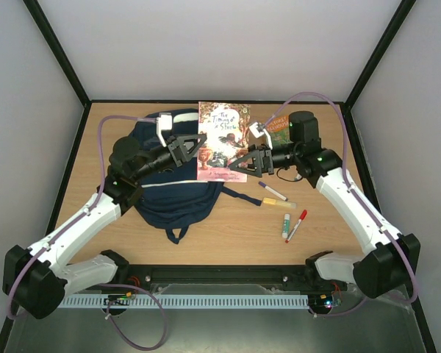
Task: Pack the student bag
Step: Pick up the book from the center of the board.
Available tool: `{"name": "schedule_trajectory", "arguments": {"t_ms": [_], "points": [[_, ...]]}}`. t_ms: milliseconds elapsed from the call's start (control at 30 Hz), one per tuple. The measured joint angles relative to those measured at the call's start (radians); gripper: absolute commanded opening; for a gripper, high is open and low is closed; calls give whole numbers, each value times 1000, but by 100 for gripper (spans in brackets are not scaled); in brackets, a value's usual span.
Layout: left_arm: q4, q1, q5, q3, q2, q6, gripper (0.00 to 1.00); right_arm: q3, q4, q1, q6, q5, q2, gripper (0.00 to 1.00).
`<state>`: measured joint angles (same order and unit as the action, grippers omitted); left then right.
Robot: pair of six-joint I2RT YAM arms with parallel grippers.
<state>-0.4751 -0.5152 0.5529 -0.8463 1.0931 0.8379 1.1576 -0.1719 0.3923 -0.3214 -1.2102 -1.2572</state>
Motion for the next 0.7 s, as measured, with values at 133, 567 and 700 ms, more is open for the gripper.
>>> {"name": "schedule_trajectory", "arguments": {"t_ms": [133, 567, 700], "points": [[24, 0, -21, 0, -1, -34, 2, -15, 9, 1, -23, -6, 19, 52], [98, 0, -76, -1, -30, -109, 2, -59, 13, 0, -68, 66, 31, 5], [100, 0, -83, -2, -34, -117, 2, -62, 12, -6, -73, 99, 33, 1]]}}
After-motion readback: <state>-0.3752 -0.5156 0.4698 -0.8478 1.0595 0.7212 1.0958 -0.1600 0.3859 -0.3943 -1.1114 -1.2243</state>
